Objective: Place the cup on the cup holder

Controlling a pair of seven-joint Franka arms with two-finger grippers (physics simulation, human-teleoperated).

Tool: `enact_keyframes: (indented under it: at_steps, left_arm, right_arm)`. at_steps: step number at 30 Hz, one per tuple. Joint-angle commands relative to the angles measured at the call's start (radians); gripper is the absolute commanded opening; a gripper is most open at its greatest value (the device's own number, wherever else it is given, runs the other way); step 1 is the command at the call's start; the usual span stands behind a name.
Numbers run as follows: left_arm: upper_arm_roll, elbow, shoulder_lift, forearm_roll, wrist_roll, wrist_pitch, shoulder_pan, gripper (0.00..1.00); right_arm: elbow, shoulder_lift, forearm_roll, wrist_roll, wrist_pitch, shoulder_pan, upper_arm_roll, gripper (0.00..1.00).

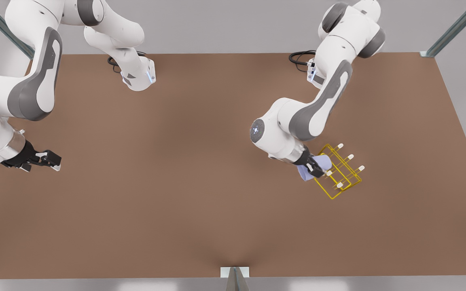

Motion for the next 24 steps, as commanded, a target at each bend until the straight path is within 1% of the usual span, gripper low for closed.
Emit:
enact_keyframes:
  at_steps: [1, 6, 9, 11, 14, 17, 18, 22, 24]
  left_arm:
    - [0.002, 0.000, 0.023, 0.201, 0.199, -0.233, -0.028, 0.73]
    - [0.007, -0.002, 0.085, 0.246, 0.203, -0.365, -0.065, 0.73]
    - [0.008, -0.002, 0.155, 0.295, 0.202, -0.495, -0.085, 0.73]
    - [0.008, -0.002, 0.177, 0.295, 0.200, -0.581, -0.085, 0.72]
    - [0.010, -0.003, 0.195, 0.295, 0.199, -0.653, -0.090, 0.72]
    - [0.038, -0.003, 0.210, 0.295, 0.197, -0.676, -0.091, 0.73]
    - [0.042, -0.003, 0.236, 0.295, 0.190, -0.693, -0.093, 0.73]
    - [0.093, -0.003, 0.278, 0.295, 0.174, -0.708, -0.139, 0.73]
    - [0.100, -0.003, 0.285, 0.296, 0.170, -0.715, -0.146, 0.73]
  right_arm:
    - [0.002, -0.001, 0.001, 0.001, -0.001, 0.000, -0.001, 1.00]
    - [0.001, -0.001, 0.001, 0.004, -0.001, 0.000, -0.001, 1.00]
    - [0.002, -0.001, 0.001, 0.004, -0.001, 0.000, -0.001, 1.00]
    - [0.002, -0.001, 0.001, 0.004, -0.001, 0.000, -0.001, 1.00]
    - [0.001, -0.001, 0.001, 0.004, -0.001, 0.000, -0.001, 1.00]
    - [0.001, -0.001, 0.001, 0.004, -0.001, 0.002, 0.001, 1.00]
    - [0.001, -0.001, 0.001, 0.004, -0.001, 0.002, 0.001, 1.00]
    - [0.001, -0.001, 0.001, 0.004, -0.001, 0.000, 0.001, 1.00]
    - [0.001, 0.000, 0.001, 0.004, -0.001, 0.002, 0.001, 1.00]
